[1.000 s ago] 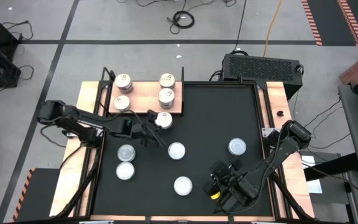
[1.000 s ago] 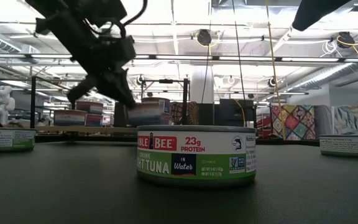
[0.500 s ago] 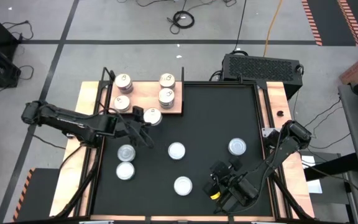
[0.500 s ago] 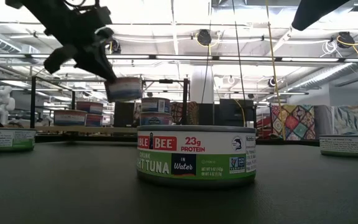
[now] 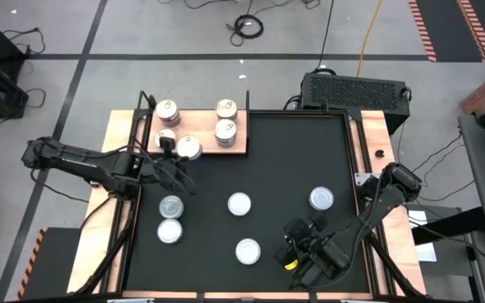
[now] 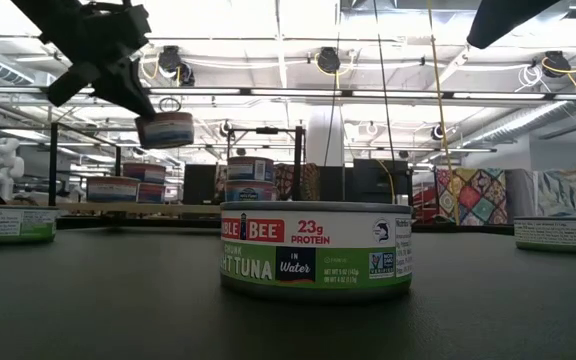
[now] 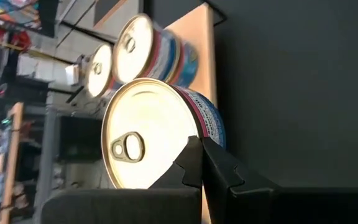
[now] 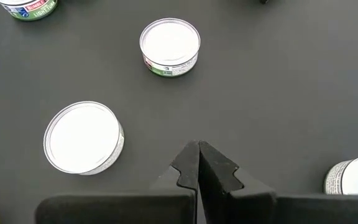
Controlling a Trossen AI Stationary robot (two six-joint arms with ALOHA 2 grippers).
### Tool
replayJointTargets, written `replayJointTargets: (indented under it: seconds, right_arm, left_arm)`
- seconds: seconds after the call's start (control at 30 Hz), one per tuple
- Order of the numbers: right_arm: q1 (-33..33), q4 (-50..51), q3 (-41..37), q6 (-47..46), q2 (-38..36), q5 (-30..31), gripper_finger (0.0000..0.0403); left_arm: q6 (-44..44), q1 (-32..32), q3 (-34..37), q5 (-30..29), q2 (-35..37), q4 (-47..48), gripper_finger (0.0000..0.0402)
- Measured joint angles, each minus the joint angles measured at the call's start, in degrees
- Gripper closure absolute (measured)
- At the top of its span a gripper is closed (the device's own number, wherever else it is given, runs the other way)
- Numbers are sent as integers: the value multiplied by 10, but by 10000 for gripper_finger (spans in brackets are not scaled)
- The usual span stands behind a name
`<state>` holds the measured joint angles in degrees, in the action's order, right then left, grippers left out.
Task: Stack canned seafood by type on shelf
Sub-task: Stack the blue-pink tuna can on top of the other blue-pink tuna cans on the shelf
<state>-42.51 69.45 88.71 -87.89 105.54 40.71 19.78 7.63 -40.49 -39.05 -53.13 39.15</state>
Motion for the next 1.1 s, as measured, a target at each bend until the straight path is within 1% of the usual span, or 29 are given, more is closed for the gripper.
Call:
replayJointTargets:
  seconds: [0.17, 0.27, 0.4, 0.57, 0.73, 1.0, 1.1]
  right_arm:
    - [2, -3, 0, 1, 0, 0, 403]
    - [2, -4, 0, 1, 0, 0, 403]
    - [2, -4, 0, 1, 0, 0, 403]
    - [2, -4, 0, 1, 0, 0, 403]
    - [2, -5, 0, 1, 0, 0, 403]
    - [2, -6, 0, 6, 0, 0, 403]
    - [2, -5, 0, 6, 0, 0, 403]
  left_arm:
    - [-1, -11, 0, -34, 12, 19, 401]
    - [-13, -29, 0, -48, 15, 40, 401]
    - [-30, -66, -1, -47, 15, 83, 401]
    - [-29, -115, -1, -40, 17, 120, 401]
    - [2, -176, -1, -13, 23, 129, 401]
    - [53, -287, -1, 77, 45, 126, 401]
    - [75, -320, -1, 98, 45, 125, 401]
